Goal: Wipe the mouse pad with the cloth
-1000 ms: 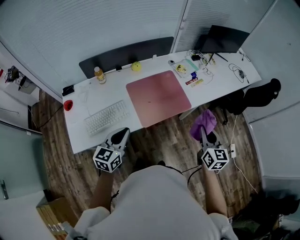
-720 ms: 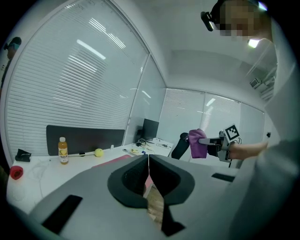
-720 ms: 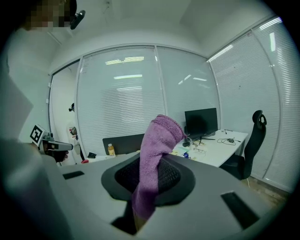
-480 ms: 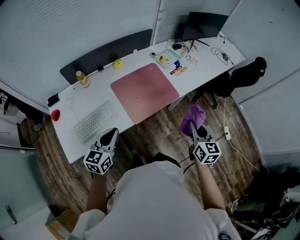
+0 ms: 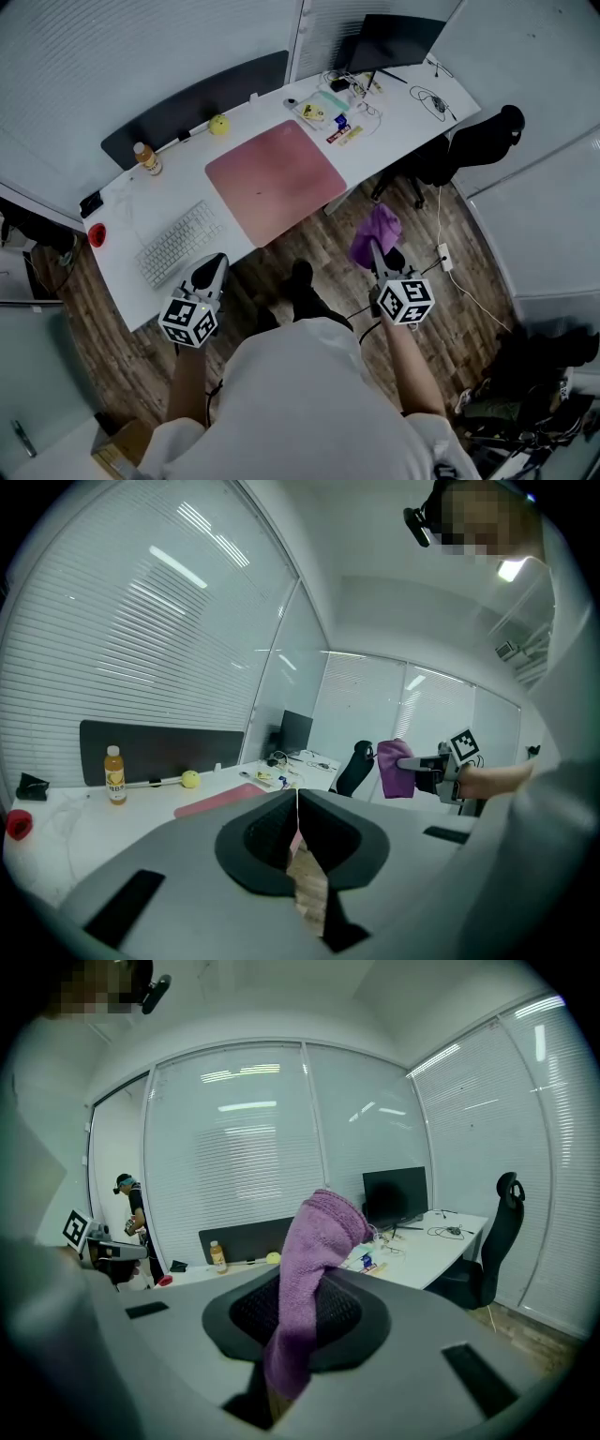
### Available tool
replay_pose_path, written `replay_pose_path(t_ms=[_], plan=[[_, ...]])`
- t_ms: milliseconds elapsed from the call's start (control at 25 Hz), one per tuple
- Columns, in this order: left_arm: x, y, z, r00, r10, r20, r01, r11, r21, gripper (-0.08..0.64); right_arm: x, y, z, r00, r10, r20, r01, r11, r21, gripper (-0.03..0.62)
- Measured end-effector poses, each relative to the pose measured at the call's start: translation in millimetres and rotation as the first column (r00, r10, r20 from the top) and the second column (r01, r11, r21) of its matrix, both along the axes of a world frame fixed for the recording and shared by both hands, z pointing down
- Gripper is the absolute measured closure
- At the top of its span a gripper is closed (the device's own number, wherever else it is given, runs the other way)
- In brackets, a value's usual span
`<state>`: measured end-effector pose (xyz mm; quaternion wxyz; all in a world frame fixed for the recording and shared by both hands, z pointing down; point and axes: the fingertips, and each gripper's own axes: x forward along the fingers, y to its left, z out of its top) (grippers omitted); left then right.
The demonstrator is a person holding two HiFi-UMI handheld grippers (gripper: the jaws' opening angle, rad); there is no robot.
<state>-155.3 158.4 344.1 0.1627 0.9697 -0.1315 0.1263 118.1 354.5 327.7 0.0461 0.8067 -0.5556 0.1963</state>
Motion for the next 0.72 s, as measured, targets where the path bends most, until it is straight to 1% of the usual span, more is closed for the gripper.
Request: replay_pose_path(t_ms=[240,440,720], plan=[[20.6,-14.8,6.4,0.999,-0.03,0.016,0.03,1.0,-0.004,0.54,28.2,-21.0,7.4,1.0,-0.025,0.006,0.025,1.0,-0.003,0.518],[50.0,-25.6,7.9,0.999,-0.044,0.028,0.044,0.999,-0.007,0.54,59.9,-42.4,13.3,0.998,-0.055,0.019,0.055,0.998,-0.013,0.518],[91.4,-42.7,21.5,0.995,-0.077,0.06,0.08,0.996,-0.037,0.54,103.6,-73.2,31.6,0.993,-0.111,0.044,0.113,0.992,-0.049,0.518]])
